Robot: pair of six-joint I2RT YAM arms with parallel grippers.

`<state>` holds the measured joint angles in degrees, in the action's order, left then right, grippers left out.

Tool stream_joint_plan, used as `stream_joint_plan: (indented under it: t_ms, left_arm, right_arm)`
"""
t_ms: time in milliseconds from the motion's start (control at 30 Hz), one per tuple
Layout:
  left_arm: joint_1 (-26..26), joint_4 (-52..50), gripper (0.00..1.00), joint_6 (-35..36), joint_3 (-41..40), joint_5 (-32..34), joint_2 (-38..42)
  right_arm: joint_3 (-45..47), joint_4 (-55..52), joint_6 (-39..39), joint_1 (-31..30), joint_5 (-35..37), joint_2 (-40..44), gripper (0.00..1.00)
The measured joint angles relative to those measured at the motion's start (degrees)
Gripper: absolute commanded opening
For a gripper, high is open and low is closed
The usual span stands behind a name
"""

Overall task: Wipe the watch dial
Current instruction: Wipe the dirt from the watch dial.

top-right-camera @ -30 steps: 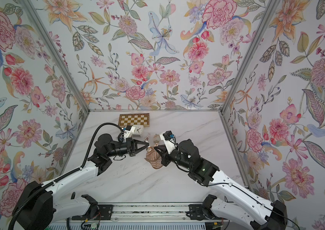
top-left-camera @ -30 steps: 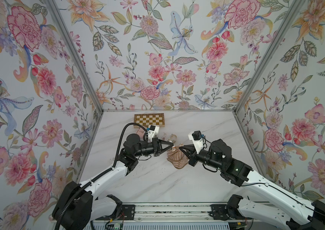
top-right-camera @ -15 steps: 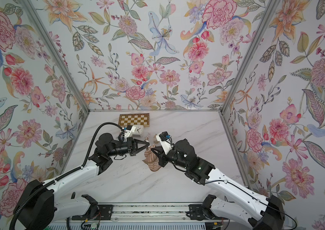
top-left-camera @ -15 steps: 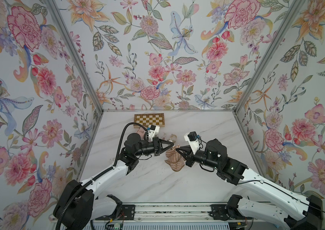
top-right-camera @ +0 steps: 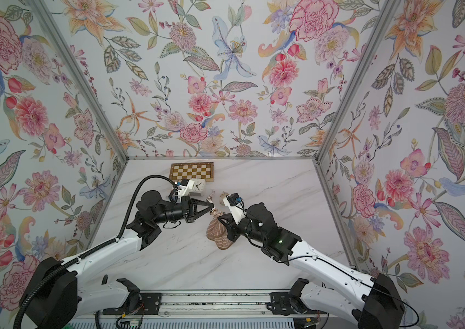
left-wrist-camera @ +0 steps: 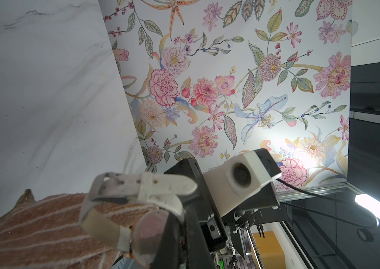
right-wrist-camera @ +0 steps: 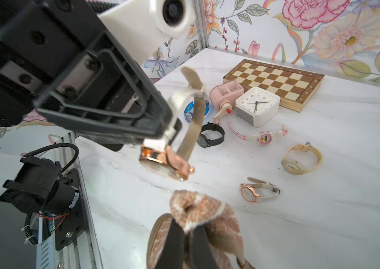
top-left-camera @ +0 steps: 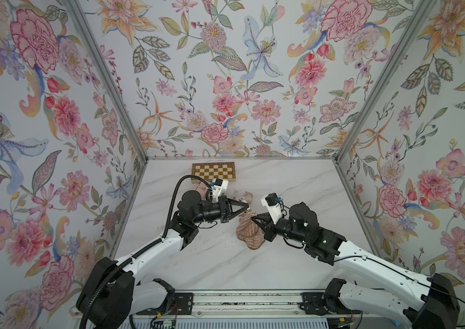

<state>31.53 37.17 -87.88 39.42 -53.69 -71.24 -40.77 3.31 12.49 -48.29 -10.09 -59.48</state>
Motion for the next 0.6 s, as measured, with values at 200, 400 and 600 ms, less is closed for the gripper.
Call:
stream_joint_plan:
  t_ms: [200,400,600]
  left_arm:
    - [0.0,0.2,0.00,0.0,0.1,-0.1,0.0]
    - [0.0,0.6,0.00,0.0,0.1,-0.1,-0.5]
    - [0.0,0.6,0.00,0.0,0.1,-0.1,-1.2]
  right_arm:
    - [0.3,-2.1,0.0,0.7,0.0,2.4,0.00]
    - [-1.6,-4.3,0.0,-0.6,-0.2,7.1,0.00]
    - [-5.4,-3.3,0.0,-1.2,-0.9,5.6,0.00]
